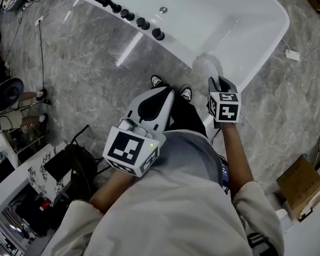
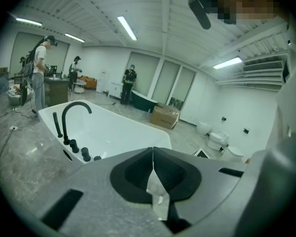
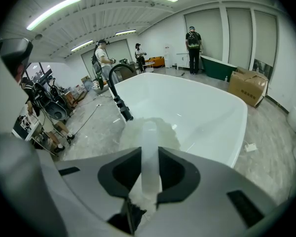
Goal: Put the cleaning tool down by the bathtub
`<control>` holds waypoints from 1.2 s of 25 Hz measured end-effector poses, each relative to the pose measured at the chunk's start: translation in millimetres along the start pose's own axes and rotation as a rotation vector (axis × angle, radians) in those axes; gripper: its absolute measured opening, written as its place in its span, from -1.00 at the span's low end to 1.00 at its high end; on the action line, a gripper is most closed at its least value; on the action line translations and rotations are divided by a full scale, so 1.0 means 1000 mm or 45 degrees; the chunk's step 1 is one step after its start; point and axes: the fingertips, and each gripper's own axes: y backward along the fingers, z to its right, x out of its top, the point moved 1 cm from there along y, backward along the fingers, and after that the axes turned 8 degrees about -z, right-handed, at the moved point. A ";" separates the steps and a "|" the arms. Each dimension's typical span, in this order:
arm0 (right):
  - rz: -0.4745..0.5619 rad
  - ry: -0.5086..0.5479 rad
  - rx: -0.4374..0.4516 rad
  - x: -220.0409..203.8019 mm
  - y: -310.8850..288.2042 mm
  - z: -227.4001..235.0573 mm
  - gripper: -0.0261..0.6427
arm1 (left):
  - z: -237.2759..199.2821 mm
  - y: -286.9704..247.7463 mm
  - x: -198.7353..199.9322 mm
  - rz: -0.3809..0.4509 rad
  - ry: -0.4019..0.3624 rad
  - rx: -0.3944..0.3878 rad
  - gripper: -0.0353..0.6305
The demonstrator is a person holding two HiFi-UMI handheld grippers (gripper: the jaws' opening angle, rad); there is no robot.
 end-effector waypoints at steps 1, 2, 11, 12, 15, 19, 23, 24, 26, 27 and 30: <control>-0.009 0.005 -0.001 -0.001 -0.003 0.001 -0.70 | -0.001 0.000 0.000 0.000 0.003 0.002 -0.87; -0.019 0.010 -0.002 -0.002 -0.006 0.002 -0.70 | -0.002 0.000 0.000 -0.002 0.005 0.005 -0.87; -0.093 0.060 -0.024 -0.009 -0.031 0.009 -0.70 | -0.014 0.001 0.000 -0.006 0.030 0.034 -0.87; -0.101 0.070 -0.029 -0.009 -0.034 0.010 -0.70 | -0.016 0.001 -0.001 -0.007 0.033 0.037 -0.87; -0.127 0.102 -0.041 -0.011 -0.042 0.012 -0.70 | -0.019 0.002 -0.001 -0.009 0.045 0.046 -0.87; -0.155 0.110 -0.048 -0.013 -0.052 0.015 -0.70 | -0.023 0.002 -0.001 -0.012 0.045 0.050 -0.87; -0.186 0.111 -0.039 -0.015 -0.062 0.015 -0.70 | -0.027 0.001 -0.001 -0.022 0.054 0.060 -0.87; -0.193 0.112 -0.036 -0.015 -0.064 0.015 -0.70 | -0.029 0.001 -0.001 -0.024 0.054 0.063 -0.87; -0.203 0.120 -0.038 -0.016 -0.069 0.016 -0.70 | -0.032 0.001 0.000 -0.024 0.055 0.070 -0.87; -0.209 0.123 -0.041 -0.016 -0.071 0.017 -0.70 | -0.033 0.001 0.001 -0.023 0.057 0.073 -0.87; -0.222 0.130 -0.045 -0.015 -0.077 0.018 -0.70 | -0.037 0.001 0.002 -0.026 0.064 0.081 -0.87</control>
